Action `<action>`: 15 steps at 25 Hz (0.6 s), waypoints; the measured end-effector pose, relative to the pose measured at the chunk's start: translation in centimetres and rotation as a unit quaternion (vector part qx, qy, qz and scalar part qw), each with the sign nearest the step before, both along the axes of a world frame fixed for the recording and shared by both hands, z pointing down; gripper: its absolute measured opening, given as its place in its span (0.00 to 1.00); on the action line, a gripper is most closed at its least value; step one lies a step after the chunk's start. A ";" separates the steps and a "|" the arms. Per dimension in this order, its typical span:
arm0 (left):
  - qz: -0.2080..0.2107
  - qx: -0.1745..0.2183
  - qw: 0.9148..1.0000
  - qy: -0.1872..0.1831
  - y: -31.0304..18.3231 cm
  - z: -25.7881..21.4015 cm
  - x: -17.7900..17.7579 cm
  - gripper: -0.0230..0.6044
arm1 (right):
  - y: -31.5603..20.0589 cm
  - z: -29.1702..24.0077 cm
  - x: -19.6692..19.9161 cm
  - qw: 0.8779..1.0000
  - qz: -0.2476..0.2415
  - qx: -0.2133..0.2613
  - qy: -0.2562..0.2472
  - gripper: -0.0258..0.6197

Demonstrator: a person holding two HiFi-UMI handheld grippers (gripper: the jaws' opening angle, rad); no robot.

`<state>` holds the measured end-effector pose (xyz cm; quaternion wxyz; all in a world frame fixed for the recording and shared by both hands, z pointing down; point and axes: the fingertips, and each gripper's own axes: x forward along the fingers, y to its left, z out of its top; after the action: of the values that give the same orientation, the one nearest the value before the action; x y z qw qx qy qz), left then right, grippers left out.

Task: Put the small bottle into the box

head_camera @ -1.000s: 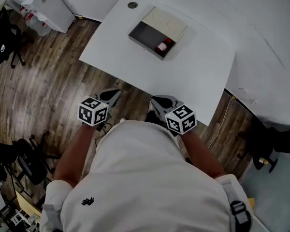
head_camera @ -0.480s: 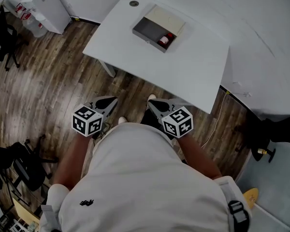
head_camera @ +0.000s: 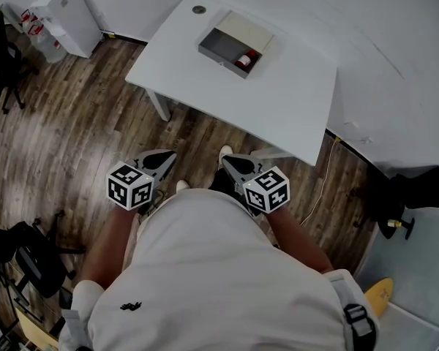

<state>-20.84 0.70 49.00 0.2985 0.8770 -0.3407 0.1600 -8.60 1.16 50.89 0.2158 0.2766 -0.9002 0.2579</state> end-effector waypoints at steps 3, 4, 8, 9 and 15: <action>0.000 0.003 1.000 0.003 0.3 -0.1 -0.2 0.04 | 0.4 -0.1 -0.3 1.000 0.000 0.004 0.000 0.05; 0.000 0.004 1.000 0.002 0.5 -0.1 -0.2 0.04 | 0.6 -0.2 -0.3 1.000 -0.001 0.006 0.001 0.05; -0.003 0.007 1.000 0.004 1.1 -0.2 -0.5 0.04 | 1.2 -0.3 -0.6 1.000 -0.006 0.008 0.003 0.05; -0.005 0.007 1.000 0.005 1.2 -0.2 -0.6 0.05 | 1.2 -0.3 -0.7 1.000 -0.008 0.009 0.004 0.05; -0.014 0.008 1.000 0.009 1.8 0.1 -1.2 0.04 | 1.5 -0.6 -1.2 1.000 -0.017 0.015 0.009 0.05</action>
<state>-22.05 2.53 49.08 0.2968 0.8757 -0.3519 0.1455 -9.80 2.62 50.33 0.2243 0.2668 -0.9064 0.2385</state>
